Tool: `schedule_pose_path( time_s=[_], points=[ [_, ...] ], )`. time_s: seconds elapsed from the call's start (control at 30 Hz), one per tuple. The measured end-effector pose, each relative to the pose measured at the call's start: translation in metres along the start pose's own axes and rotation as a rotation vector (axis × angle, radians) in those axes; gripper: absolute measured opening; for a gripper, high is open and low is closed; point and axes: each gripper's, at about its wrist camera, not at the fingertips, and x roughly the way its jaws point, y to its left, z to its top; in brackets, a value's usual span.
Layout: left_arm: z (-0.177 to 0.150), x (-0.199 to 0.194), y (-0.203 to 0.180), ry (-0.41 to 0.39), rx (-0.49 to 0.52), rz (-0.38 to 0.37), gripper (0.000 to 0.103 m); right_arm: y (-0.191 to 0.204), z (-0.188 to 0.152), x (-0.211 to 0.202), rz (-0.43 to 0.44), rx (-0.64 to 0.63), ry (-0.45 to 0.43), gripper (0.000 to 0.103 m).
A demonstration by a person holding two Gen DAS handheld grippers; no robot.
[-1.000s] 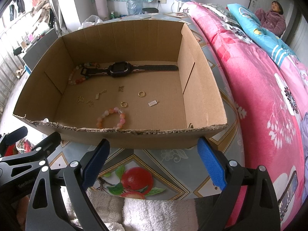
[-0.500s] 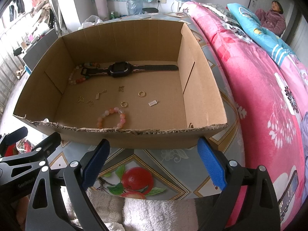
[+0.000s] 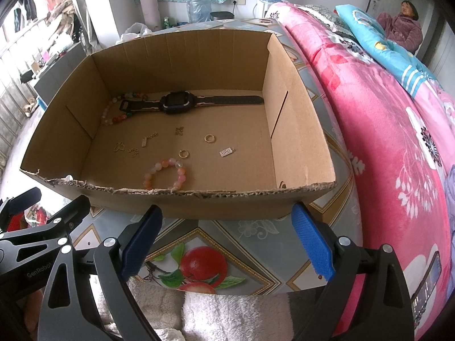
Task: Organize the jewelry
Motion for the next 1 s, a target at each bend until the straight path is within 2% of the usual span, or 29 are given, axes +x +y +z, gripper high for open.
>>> schedule_pose_path(
  time_s=[1.0],
  points=[
    [0.0015,-0.0036,0.0004,0.003,-0.010,0.000,0.095,-0.0005,-0.0008,0.0006,0.003,-0.007,0.001,0.090]
  ],
)
